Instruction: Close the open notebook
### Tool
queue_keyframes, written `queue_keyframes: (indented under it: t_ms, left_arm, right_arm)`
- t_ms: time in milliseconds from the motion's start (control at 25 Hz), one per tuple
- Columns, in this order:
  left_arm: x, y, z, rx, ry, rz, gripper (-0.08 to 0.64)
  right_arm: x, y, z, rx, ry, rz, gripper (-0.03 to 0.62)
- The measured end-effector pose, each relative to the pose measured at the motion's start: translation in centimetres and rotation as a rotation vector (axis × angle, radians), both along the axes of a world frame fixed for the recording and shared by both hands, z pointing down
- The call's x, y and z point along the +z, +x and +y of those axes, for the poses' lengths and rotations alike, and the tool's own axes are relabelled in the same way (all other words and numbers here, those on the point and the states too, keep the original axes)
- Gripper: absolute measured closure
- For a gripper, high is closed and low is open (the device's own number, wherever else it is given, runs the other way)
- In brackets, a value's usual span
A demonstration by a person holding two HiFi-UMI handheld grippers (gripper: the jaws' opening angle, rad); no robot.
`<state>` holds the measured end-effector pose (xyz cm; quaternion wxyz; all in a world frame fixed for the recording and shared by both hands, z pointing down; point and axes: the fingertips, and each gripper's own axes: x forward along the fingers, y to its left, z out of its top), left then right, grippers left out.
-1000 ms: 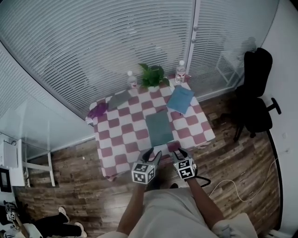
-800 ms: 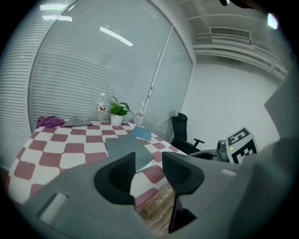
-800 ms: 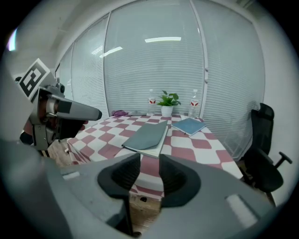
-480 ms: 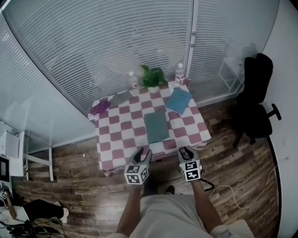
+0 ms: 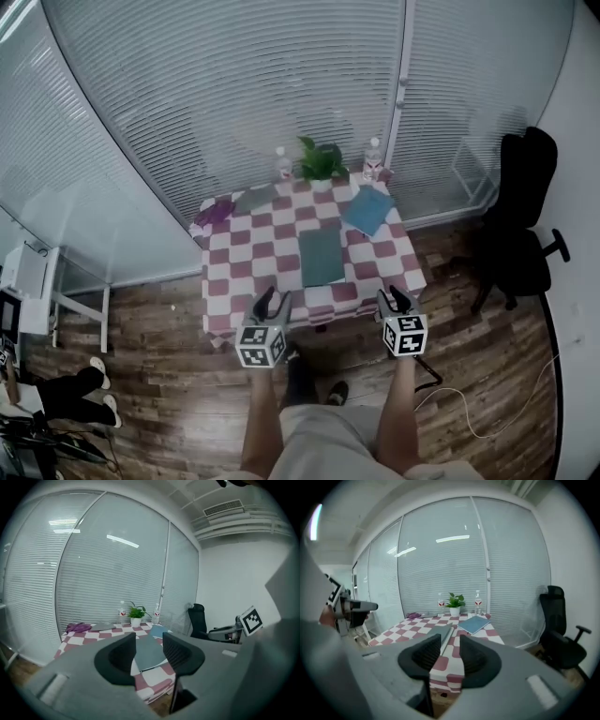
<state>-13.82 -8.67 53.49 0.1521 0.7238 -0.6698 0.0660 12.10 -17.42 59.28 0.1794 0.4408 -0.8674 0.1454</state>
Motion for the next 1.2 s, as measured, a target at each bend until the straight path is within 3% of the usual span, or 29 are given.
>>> queue_keyframes:
  t_ms: [120, 480, 640, 800, 1200]
  left_arm:
    - [0.2, -0.1, 2.0, -0.01, 0.012, 0.029, 0.377]
    - [1.7, 0.6, 3.3, -0.036, -0.009, 0.039, 0.384]
    - [1.6, 0.4, 3.5, -0.045, -0.016, 0.03, 0.505]
    - [1.3, 0.3, 3.4, -0.049, -0.012, 0.042, 0.552]
    - [1.3, 1.4, 3.1, -0.016, -0.022, 0.031, 0.552]
  right_arm:
    - [-0.1, 0.6, 1.2, 0.042, -0.063, -0.091, 0.463]
    - [-1.1, -2.9, 3.0, -0.062, 0.008, -0.052, 0.463]
    - [-1.3, -3.9, 3.4, -0.077, 0.014, -0.04, 0.52]
    - [-1.2, -4.1, 3.4, -0.069, 0.0, -0.036, 0.591]
    - [-0.8, -4.3, 3.9, -0.073, -0.035, -0.072, 0.591]
